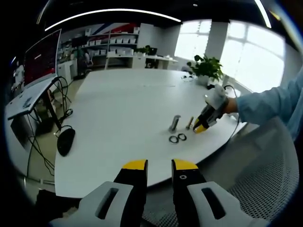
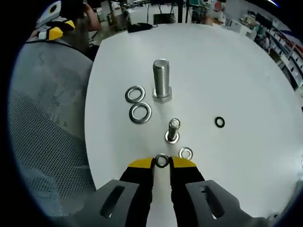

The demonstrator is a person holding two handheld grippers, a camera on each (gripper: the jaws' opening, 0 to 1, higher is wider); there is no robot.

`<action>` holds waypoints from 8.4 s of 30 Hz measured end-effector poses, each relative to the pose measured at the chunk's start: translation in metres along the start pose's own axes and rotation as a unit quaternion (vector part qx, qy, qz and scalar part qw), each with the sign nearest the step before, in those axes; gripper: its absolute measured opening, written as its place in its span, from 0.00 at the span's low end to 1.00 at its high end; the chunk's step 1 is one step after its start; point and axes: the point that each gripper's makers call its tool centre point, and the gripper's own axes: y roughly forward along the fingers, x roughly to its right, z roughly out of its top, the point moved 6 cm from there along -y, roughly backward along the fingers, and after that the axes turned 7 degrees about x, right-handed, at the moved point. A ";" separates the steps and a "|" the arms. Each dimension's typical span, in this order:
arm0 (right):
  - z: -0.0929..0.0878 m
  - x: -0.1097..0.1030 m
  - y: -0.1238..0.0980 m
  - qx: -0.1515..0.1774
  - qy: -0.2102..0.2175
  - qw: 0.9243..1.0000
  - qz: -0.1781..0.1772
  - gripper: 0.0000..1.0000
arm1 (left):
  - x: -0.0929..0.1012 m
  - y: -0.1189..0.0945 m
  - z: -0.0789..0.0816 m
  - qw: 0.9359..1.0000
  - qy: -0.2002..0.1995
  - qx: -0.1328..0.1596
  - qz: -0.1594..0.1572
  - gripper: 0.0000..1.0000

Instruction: Place the washer onto the threaded stud by aligning its center hole with the stud, sliding it down to the base, and recovering from edge contact or off-axis alignment until the washer reaches the visible bottom stop.

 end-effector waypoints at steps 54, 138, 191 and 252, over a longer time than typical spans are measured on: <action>0.001 -0.003 0.001 0.013 -0.020 1.000 -0.004 0.14 | -0.001 -0.001 0.002 1.000 -0.010 0.013 0.007 0.17; 0.027 0.000 -0.043 0.126 -0.014 0.990 -0.055 0.14 | 0.000 0.000 0.003 1.000 -0.019 0.018 -0.001 0.19; 0.058 0.001 -0.034 0.006 -0.116 0.993 -0.027 0.14 | 0.001 -0.001 0.003 1.000 -0.018 0.018 -0.004 0.19; -0.006 -0.007 -0.018 0.042 0.030 0.999 0.009 0.28 | 0.000 0.000 0.002 1.000 -0.017 0.015 -0.005 0.19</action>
